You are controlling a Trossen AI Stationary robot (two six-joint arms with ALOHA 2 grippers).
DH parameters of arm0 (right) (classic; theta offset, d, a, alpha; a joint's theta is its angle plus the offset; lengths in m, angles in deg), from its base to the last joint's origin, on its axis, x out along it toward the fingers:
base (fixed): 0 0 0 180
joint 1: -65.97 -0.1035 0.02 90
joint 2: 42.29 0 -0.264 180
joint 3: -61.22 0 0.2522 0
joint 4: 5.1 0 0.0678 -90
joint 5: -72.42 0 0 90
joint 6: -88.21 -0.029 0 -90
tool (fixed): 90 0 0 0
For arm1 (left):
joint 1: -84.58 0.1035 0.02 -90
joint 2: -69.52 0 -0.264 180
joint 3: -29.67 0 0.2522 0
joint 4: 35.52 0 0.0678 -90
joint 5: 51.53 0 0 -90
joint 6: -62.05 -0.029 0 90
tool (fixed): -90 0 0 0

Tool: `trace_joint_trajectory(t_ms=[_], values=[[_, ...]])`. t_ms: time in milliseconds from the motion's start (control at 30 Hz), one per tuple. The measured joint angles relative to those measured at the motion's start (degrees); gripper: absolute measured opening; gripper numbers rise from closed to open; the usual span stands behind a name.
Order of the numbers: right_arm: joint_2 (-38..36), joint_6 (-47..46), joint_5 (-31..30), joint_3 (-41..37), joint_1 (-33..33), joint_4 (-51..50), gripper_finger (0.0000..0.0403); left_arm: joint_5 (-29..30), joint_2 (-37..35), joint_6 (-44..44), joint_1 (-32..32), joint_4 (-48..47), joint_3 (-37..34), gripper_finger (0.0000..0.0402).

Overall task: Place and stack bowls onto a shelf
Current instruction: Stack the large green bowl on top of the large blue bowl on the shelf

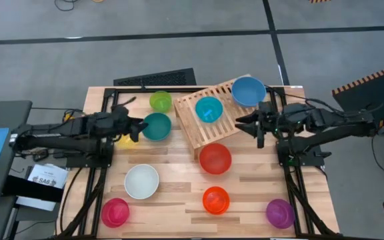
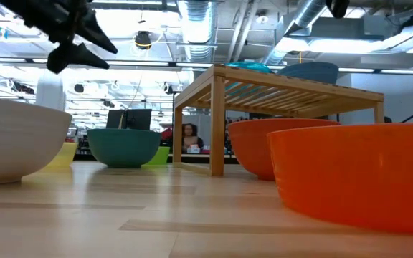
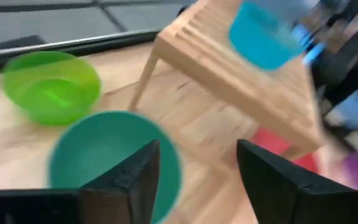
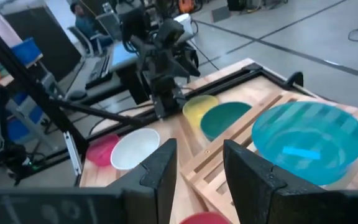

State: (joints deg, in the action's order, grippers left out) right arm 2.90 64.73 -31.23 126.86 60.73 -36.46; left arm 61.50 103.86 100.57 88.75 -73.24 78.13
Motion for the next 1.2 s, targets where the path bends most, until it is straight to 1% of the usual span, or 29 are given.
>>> trace_joint_trajectory(t_ms=[67, 167, 267, 333, 433, 500, 600, 700, 800, 1067, 1133, 1200], values=[[-0.6, -0.1, 0.0, 0.0, 0.2, 0.0, 0.0156, 0.2, 3.8, -2.1, 0.7, -5.2, 4.2, 0.0211], [-0.6, -1.2, -0.5, 0.0, 0.2, 0.2, 0.0156, 1.9, 9.4, 0.9, 4.0, -15.0, 9.4, 0.0217], [0.3, -2.2, -1.5, 0.0, 0.2, 0.3, 0.0156, 2.4, 14.5, 4.4, 10.6, -25.6, 12.2, 0.0217], [1.3, -3.2, -1.6, 0.0, 0.2, 0.1, 0.0156, -1.2, 17.3, 4.9, 16.3, -28.9, 12.0, 0.0217], [2.9, -3.5, -1.6, 0.0, 0.2, 0.2, 0.0156, -11.2, 20.6, 2.6, 24.8, -27.3, 10.1, 0.0217], [3.9, -3.5, -1.6, 0.0, 0.2, 0.2, 0.0156, -17.1, 22.5, 0.1, 29.0, -23.0, 8.3, 0.0217], [5.0, -3.5, -1.6, 0.0, 0.2, 0.4, 0.0156, -22.7, 24.8, -1.5, 33.6, -18.2, 6.8, 0.0217], [5.2, -3.5, -1.6, 0.0, 0.2, 0.4, 0.0156, -23.9, 26.7, -2.5, 35.8, -15.3, 6.6, 0.0217], [5.2, -3.5, -1.7, 0.0, 0.4, 0.5, 0.0156, -24.1, 28.9, -3.6, 36.9, -15.1, 6.6, 0.0217], [5.0, -3.4, -1.7, 0.0, 2.8, 0.5, 0.0156, -24.9, 36.6, -3.8, 36.6, -13.8, 6.6, 0.0217], [5.0, -3.2, -1.7, 0.0, 3.5, 0.5, 0.0156, -25.7, 37.7, -4.7, 36.5, -13.1, 6.6, 0.0209], [5.0, -3.2, -1.7, 0.0, 4.0, 0.5, 0.0156, -26.0, 38.9, -5.1, 36.3, -12.6, 6.6, 0.0186]])
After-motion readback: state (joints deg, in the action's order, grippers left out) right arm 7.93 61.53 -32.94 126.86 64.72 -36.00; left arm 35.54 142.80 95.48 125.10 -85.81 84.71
